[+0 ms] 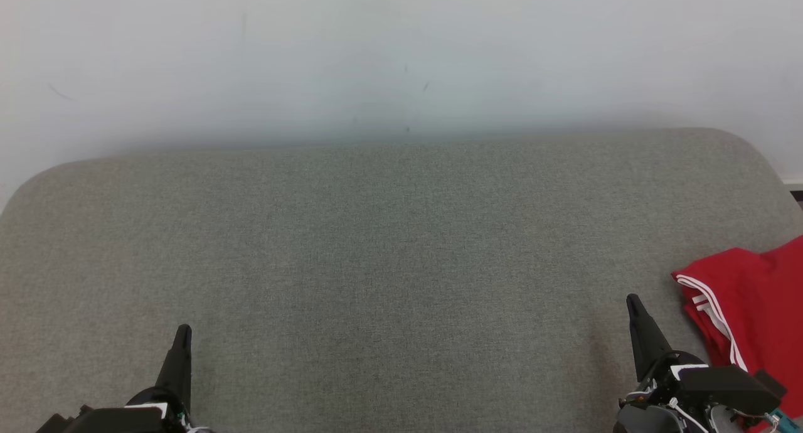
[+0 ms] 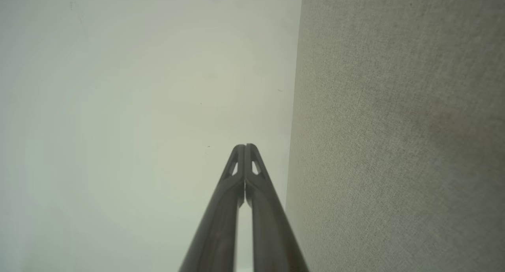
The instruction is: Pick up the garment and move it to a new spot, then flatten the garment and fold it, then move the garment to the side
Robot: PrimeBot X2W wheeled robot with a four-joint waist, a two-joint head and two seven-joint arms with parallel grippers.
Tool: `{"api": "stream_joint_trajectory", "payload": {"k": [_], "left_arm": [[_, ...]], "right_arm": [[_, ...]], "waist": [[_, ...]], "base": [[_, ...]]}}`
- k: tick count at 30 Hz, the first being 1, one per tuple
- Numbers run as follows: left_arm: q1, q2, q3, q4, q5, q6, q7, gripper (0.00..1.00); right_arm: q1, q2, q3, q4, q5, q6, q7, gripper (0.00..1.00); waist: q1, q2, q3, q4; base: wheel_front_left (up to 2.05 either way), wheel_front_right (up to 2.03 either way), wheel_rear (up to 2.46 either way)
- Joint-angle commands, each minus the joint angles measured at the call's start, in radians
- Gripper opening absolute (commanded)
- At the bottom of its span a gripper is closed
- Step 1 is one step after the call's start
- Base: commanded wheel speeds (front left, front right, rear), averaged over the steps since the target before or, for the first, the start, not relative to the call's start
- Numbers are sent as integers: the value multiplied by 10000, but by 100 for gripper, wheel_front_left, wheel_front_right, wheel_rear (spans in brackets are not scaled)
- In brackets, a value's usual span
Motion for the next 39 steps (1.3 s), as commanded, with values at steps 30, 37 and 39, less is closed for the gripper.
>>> {"api": "stream_joint_trajectory", "payload": {"k": [30,37,39], "left_arm": [[-90,41,34,-35,-40,-29,19,0],[-90,41,34,-36,-40,-29,19,0],[-90,41,33,-36,-40,-29,19,0]], "right_arm": [[7,2,2,-20,16,-21,33,0],[7,2,2,-20,16,-21,32,0],[7,2,2,-20,16,-21,32,0]], "waist": [[0,0,0,0],[0,0,0,0],[0,0,0,0]], "base": [[0,0,0],[0,0,0],[0,0,0]]}}
